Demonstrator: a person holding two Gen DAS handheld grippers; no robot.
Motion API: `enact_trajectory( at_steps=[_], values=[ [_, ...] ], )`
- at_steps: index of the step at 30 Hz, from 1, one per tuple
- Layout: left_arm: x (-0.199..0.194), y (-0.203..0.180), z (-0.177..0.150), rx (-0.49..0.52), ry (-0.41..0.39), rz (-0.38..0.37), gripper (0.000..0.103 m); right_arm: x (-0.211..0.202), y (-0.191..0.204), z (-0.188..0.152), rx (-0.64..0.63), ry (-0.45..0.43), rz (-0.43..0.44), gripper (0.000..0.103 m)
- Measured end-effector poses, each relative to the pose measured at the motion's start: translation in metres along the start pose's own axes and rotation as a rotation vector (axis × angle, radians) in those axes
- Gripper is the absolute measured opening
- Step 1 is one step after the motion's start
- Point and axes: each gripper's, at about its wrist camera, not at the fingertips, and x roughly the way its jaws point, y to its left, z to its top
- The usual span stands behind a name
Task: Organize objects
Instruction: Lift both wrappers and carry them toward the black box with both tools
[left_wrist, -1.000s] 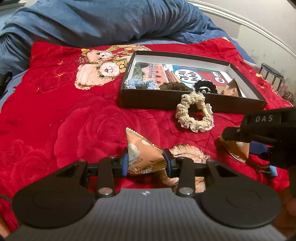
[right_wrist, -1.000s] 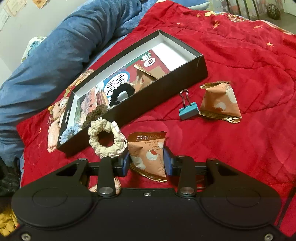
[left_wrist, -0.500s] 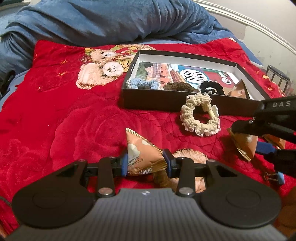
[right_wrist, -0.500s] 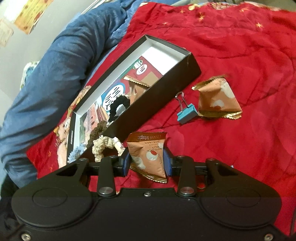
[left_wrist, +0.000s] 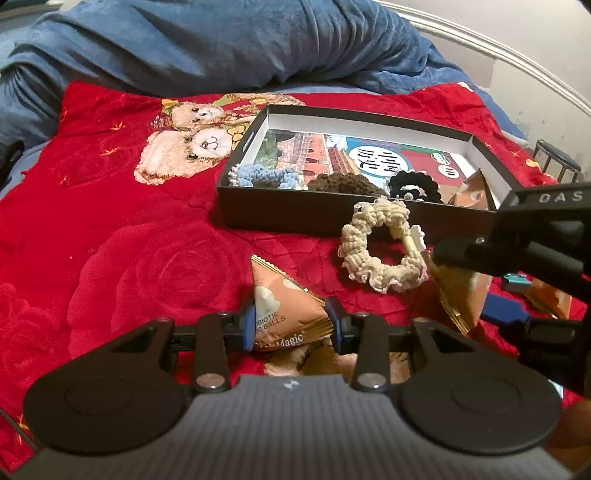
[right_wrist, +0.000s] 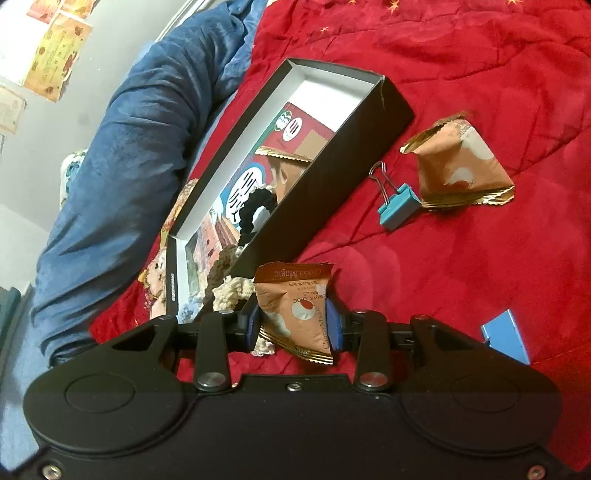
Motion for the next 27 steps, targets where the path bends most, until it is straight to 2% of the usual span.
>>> enact_trajectory(
  at_steps=[4, 7, 12, 27],
  values=[
    [0.0016, -0.006, -0.0009, 0.028, -0.007, 0.019, 0.043, 0.0039, 0.0022, 0.0011, -0.009, 0.005, 0.007, 0.035],
    [0.003, -0.0078, -0.0009, 0.042, -0.008, 0.018, 0.043, 0.008, 0.0033, 0.0004, -0.007, 0.026, 0.048, 0.035],
    [0.0045, -0.0051, 0.0019, 0.021, -0.003, -0.001, 0.043, 0.0052, 0.0023, 0.0021, 0.03, 0.011, 0.102, 0.035],
    [0.0057, -0.005, 0.0039, 0.026, -0.007, -0.017, 0.042, 0.0039, 0.0009, 0.0065, 0.028, -0.028, 0.088, 0.035]
  ],
)
